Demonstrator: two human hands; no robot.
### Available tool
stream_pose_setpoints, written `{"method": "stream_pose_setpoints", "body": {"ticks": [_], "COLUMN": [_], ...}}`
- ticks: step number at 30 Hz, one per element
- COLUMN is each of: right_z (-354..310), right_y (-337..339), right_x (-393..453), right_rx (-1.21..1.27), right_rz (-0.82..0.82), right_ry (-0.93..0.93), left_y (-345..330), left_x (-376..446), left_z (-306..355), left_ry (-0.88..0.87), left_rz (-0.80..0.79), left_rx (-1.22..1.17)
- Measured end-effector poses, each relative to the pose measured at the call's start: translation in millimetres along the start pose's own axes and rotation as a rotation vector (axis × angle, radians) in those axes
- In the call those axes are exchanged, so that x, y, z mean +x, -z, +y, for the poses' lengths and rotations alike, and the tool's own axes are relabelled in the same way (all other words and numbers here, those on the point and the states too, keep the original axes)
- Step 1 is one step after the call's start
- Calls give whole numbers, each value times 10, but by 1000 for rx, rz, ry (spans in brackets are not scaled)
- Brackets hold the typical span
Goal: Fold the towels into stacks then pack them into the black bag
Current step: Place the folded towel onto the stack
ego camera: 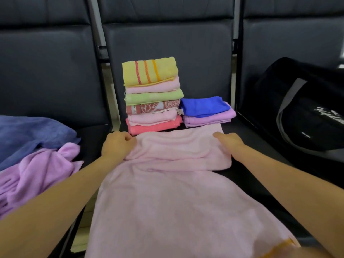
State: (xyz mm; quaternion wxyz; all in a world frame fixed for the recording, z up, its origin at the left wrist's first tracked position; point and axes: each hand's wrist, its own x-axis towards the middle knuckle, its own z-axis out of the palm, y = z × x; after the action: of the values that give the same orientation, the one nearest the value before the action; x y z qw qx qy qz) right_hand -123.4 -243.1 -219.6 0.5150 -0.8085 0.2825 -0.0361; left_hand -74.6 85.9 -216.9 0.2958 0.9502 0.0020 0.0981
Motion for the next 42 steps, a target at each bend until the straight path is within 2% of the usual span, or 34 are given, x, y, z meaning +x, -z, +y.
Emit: {"method": "stream_pose_setpoints", "body": {"ticks": [2,3,7,13,15,18,19,21,24,27,29,31,33,35,37,40,42], "right_z": [8,11,23,72,70,106,120,135,179,206,192,150,117,122,144,212,265], "right_y": [-28,-40,-56,-14,-26,-37,-37,-25,7,21,-3,-33,-53,-32,11,100,163], "right_x": [42,54,92,99,89,61,41,-39,-183,-417,-579,-741,-925,-1148,-1387,-1682,-1781], "right_rx": [11,11,27,1,-54,-98,-89,-98,-277,-706,-853,-810,-678,-478,-386,-446,-590], "right_rz": [18,22,16,66,86,89,86,103,119,167,165,97,-56,-344,-608,-803,-863], "right_ry": [10,24,64,76,103,150,161,178,216,346,433,493,586,617,573,590,669], "left_y": [-53,-60,-29,2,3,33,57,96,109,95,139,199,308,417,517,571,532], "left_x": [9,21,50,100,151,236,256,258,45,-332,-703,-1097,-1427,-1623,-1764,-1897,-1942], "left_z": [-7,-6,34,49,12,-97,-141,-227,-174,48,299,577,779,818,740,489,325], "left_ry": [-28,-15,28,118,224,481,526,557,402,45,-222,-388,-430,-433,-474,-530,-615], "left_rz": [-35,-64,-102,74,157,214,202,215,267,220,97,-150,-386,-543,-681,-850,-828], "left_rx": [293,365,315,-283,-429,-802,-879,-867,-504,-242,-147,-25,71,116,168,276,282]}}
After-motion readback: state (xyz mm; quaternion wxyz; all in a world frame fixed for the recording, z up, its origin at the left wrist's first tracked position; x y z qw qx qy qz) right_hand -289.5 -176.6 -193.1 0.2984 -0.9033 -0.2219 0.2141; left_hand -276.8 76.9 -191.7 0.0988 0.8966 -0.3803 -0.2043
